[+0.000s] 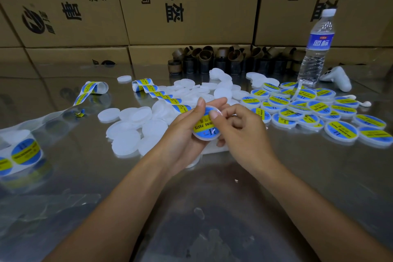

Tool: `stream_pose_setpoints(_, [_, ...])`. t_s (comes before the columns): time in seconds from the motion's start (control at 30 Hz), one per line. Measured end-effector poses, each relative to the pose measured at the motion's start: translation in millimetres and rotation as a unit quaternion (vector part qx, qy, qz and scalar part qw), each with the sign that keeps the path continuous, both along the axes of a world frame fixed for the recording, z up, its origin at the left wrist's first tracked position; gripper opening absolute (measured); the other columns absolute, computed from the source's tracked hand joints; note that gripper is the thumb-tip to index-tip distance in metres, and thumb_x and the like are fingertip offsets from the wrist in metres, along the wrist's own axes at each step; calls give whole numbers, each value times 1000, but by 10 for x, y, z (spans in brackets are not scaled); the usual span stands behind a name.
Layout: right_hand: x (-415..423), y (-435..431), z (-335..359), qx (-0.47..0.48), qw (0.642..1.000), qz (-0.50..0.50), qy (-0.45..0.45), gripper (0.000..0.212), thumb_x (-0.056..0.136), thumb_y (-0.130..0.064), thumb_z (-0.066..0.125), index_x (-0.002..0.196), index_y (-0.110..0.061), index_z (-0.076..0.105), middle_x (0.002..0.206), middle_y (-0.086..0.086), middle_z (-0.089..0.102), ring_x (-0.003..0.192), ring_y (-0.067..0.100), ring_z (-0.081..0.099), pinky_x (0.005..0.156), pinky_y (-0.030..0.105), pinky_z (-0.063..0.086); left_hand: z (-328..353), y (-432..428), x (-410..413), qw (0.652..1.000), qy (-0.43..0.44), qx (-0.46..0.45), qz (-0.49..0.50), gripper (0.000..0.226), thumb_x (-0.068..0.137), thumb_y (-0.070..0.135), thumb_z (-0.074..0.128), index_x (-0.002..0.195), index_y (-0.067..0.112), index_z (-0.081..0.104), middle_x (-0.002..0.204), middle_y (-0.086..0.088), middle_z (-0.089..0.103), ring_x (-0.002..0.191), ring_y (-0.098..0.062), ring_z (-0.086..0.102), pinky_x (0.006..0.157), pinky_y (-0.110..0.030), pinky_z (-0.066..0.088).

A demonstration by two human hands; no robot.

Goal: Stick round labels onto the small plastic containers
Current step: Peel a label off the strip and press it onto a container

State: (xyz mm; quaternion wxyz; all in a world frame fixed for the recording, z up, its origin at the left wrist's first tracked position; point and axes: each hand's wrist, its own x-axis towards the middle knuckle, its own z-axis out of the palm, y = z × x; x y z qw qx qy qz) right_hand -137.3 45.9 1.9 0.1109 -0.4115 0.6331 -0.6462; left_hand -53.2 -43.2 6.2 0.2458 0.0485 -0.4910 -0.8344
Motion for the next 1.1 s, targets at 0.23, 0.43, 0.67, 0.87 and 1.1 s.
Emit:
stream_pose_setpoints(0.23, [-35, 10, 36, -60, 995, 27, -75, 23, 89, -21, 61, 75, -2, 60, 56, 3, 64, 42, 7, 54, 49, 14, 44, -96, -49, -9, 986, -36, -130, 103, 27, 81, 33, 59, 93, 13, 73, 91, -10, 71, 82, -18, 66, 71, -25, 53])
stream_pose_setpoints(0.43, [-39, -15, 23, -65, 994, 8, -84, 25, 90, -21, 59, 69, -8, 60, 48, -4, 61, 42, 5, 53, 46, 12, 42, -108, -49, -1, 977, -55, -167, 125, 35, 75, 34, 63, 97, 8, 70, 88, -7, 71, 83, -17, 64, 78, -30, 52])
stream_pose_setpoints(0.67, [-74, -12, 4, -70, 993, -20, -94, 25, 88, -25, 62, 72, -5, 63, 55, 7, 64, 47, 10, 58, 48, 16, 45, -105, -1, -25, 969, -58, -207, 125, 41, 68, 17, 70, 106, 1, 63, 91, -13, 70, 81, -23, 65, 75, -30, 54])
stream_pose_setpoints(0.87, [-76, -8, 2, -80, 995, -5, -65, 9, 89, -13, 61, 81, -17, 62, 54, -1, 65, 51, 6, 62, 54, 11, 45, -118, -39, -33, 968, -45, -192, 155, 29, 70, 20, 68, 98, 11, 67, 82, 0, 73, 74, -11, 67, 65, -20, 53])
stream_pose_setpoints(1.1, [-94, 0, -13, -76, 996, -27, -23, 10, 88, -18, 62, 83, -26, 61, 61, 4, 66, 58, 13, 64, 60, 20, 48, -105, -49, -17, 969, -51, -184, 155, 23, 94, 24, 50, 100, 12, 68, 83, -1, 73, 74, -13, 69, 66, -20, 53])
